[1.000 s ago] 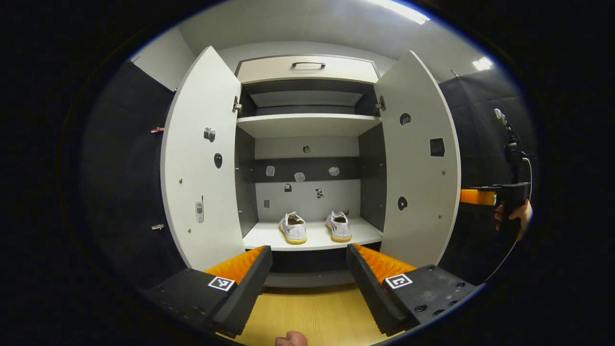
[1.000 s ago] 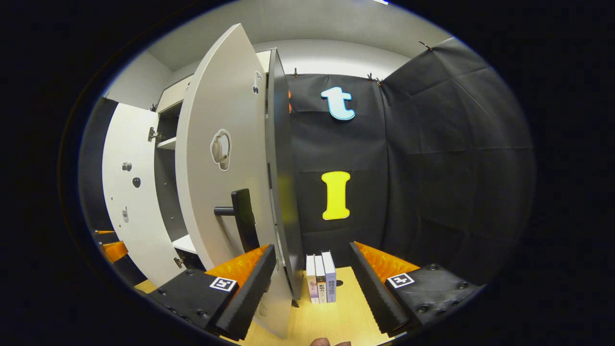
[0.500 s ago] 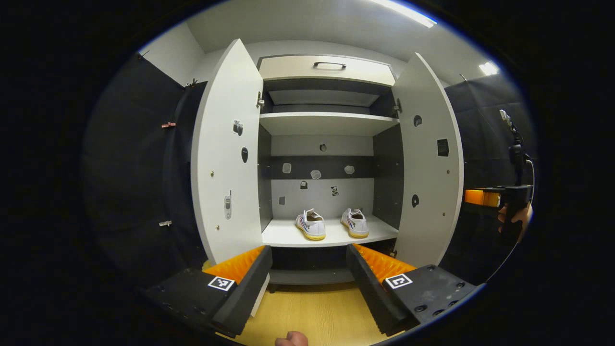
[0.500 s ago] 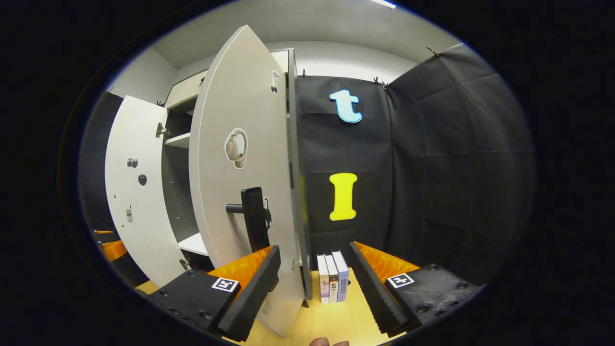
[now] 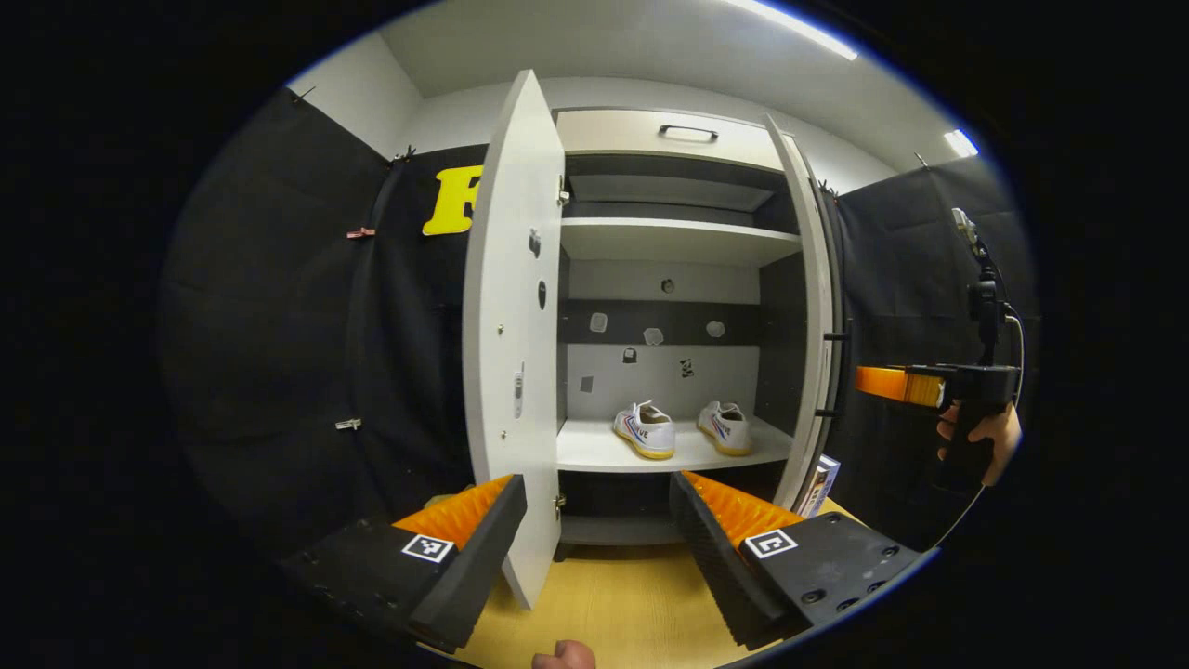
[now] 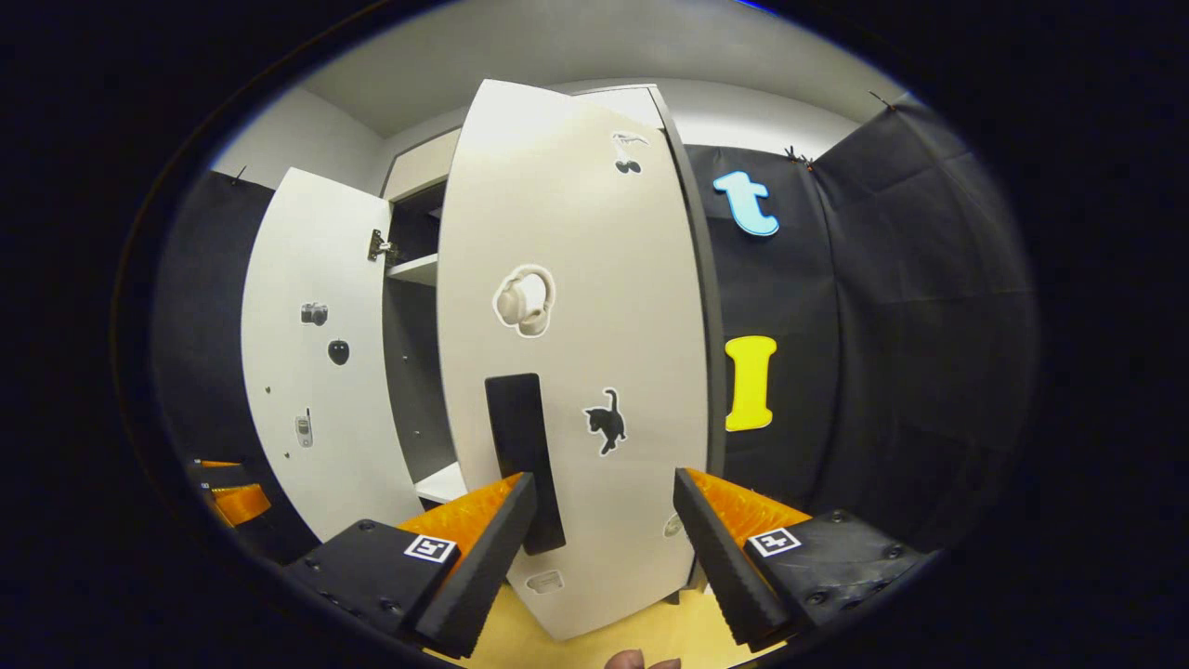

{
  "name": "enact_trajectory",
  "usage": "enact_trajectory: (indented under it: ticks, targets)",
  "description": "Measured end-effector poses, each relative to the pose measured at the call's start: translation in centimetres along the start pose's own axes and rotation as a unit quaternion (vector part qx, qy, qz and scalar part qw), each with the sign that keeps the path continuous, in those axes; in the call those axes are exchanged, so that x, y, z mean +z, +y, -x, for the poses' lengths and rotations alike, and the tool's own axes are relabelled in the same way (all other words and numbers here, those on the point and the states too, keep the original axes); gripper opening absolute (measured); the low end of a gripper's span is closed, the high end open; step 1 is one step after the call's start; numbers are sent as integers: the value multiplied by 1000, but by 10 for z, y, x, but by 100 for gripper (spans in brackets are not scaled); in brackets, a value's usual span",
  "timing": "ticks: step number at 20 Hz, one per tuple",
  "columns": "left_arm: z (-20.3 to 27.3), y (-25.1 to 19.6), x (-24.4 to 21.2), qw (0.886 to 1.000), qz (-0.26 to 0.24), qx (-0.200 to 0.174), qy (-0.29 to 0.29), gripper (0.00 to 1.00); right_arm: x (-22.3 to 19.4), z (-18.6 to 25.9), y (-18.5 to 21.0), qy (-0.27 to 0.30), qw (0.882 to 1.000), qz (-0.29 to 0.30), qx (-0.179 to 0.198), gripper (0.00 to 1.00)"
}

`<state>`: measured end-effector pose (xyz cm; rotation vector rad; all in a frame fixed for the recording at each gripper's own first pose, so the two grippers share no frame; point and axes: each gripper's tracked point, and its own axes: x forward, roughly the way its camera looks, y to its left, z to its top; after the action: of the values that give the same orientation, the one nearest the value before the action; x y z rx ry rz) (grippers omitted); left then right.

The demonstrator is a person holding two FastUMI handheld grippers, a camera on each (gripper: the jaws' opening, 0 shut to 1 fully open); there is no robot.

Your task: Grab one shoe with the right hand and put it into the shoe cabinet, grab the other shoe with the left hand and put it into the shoe cabinet; then close the right door with the right hand and the left door with the left hand.

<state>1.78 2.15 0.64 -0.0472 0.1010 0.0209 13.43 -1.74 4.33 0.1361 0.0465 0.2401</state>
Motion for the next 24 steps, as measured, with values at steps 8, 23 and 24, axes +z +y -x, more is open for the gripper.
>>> enact_trajectory:
  ticks: [8,23,24]
  targets:
    - [-5,51,10,999,-2,34,-9,98,-5,24,32,-3,1000,15,-14,98]
    - [-75,195,39,995,-1,94,-20,95,-22,70,5,11,997,9,-78,98]
    - [-82,195,36,996,-1,92,-19,95,-21,71,3,11,997,8,-82,98]
